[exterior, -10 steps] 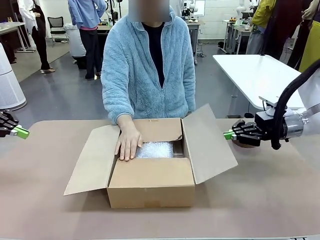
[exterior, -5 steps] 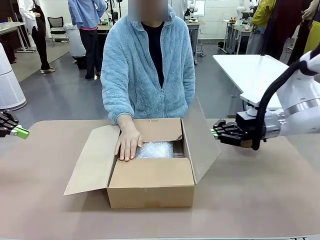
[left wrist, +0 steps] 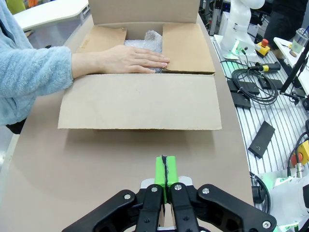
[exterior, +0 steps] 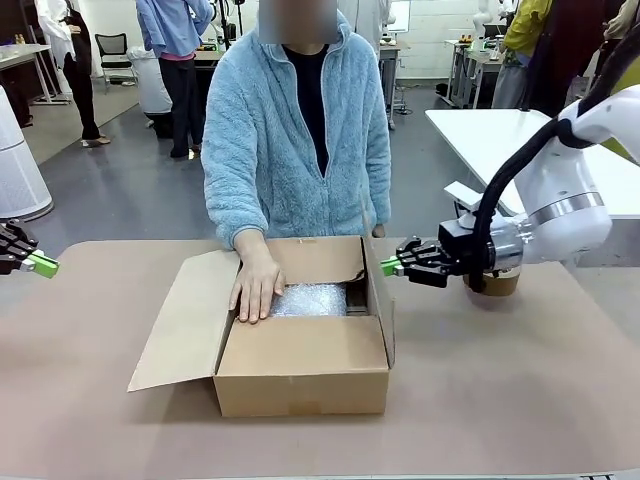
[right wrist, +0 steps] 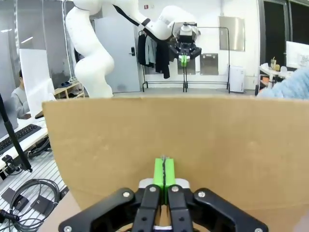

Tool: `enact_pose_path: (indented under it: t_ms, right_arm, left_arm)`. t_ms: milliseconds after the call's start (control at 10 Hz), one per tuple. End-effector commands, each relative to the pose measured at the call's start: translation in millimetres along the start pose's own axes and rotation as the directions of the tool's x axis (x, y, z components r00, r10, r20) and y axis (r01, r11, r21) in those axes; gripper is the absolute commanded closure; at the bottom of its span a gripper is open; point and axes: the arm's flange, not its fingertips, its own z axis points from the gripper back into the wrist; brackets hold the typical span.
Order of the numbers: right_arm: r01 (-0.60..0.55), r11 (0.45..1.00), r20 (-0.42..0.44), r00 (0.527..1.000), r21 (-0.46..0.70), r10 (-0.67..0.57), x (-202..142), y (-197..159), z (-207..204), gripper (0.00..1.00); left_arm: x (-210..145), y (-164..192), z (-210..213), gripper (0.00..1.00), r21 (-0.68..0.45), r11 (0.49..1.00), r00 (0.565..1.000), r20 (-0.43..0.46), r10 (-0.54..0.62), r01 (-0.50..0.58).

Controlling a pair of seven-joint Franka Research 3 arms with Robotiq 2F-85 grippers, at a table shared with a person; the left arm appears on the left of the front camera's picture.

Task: Wrap the clocks to prevent damage.
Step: Push the right (or left) flap of the Package Box to close it.

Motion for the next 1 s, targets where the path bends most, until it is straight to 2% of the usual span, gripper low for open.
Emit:
enact_pose_path:
  t_ms: [0, 400, 700, 900]
  right_arm:
    - [0.049, 0.999, -0.025, 0.998, -0.007, -0.049, -7, -19, -17, 0.99]
    - [0.085, 0.996, -0.076, 0.993, -0.001, -0.085, -26, -30, -30, 0.99]
    - [0.075, 0.995, -0.196, 0.977, -0.063, -0.086, -41, -29, -36, 0.99]
    - [0.078, 0.995, -0.241, 0.966, -0.062, -0.09, -48, -29, -40, 0.99]
  left_arm:
    - [1, -1, 1, 0.99, 0.004, 1.0, 1.0, 0.018, -0.008, 0.008]
    - [1, -1, 1, 0.99, 0.004, 1.0, 1.0, 0.018, -0.008, 0.008]
    - [1, -1, 1, 0.99, 0.004, 1.0, 1.0, 0.018, -0.008, 0.008]
    - [1, -1, 1, 0.99, 0.004, 1.0, 1.0, 0.018, -0.008, 0.008]
